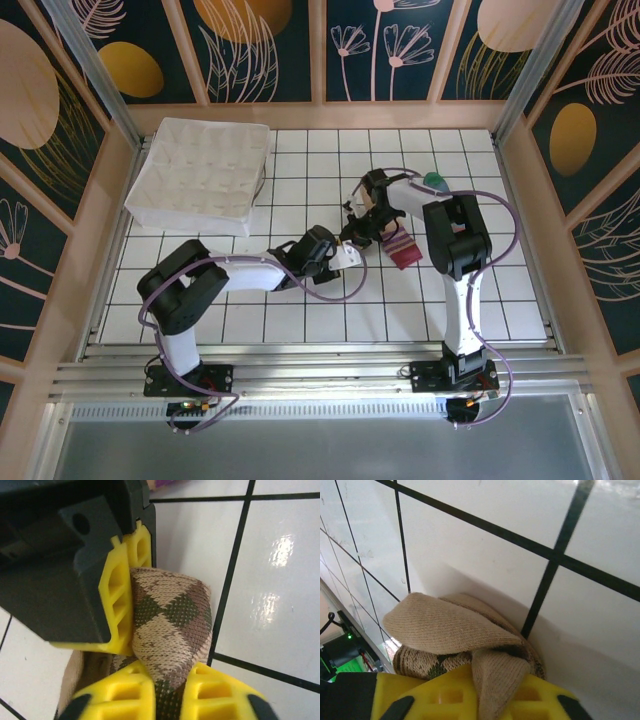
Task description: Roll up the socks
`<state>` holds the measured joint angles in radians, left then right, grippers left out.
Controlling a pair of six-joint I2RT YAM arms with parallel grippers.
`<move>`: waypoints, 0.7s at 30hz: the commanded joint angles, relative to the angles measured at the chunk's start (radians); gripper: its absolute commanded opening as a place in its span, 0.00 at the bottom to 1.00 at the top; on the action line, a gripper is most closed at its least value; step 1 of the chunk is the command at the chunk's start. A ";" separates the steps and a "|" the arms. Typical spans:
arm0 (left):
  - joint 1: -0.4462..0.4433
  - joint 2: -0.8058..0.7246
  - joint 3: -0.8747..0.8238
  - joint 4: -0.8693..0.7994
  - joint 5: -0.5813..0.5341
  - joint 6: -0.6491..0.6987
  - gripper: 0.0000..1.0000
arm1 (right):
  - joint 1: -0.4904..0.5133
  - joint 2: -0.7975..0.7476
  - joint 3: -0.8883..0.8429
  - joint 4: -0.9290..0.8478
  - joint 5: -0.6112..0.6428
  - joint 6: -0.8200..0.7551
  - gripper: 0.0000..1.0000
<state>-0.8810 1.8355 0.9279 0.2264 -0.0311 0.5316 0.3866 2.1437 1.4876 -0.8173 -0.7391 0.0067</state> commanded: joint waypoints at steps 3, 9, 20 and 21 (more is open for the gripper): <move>0.026 0.018 -0.001 -0.115 0.174 -0.181 0.00 | -0.061 -0.070 -0.047 -0.003 0.018 0.081 0.41; 0.129 0.034 0.003 -0.086 0.518 -0.426 0.00 | -0.097 -0.220 -0.142 0.205 -0.009 0.160 0.51; 0.275 0.151 0.038 -0.025 0.726 -0.694 0.09 | -0.075 -0.371 -0.415 0.511 0.026 0.399 0.54; 0.282 0.156 0.039 -0.018 0.729 -0.714 0.09 | -0.071 -0.383 -0.428 0.531 0.034 0.428 0.54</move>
<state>-0.6147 1.9358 0.9783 0.2653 0.6479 -0.0753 0.3038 1.8233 1.0878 -0.3973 -0.7288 0.3332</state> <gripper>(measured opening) 0.091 0.543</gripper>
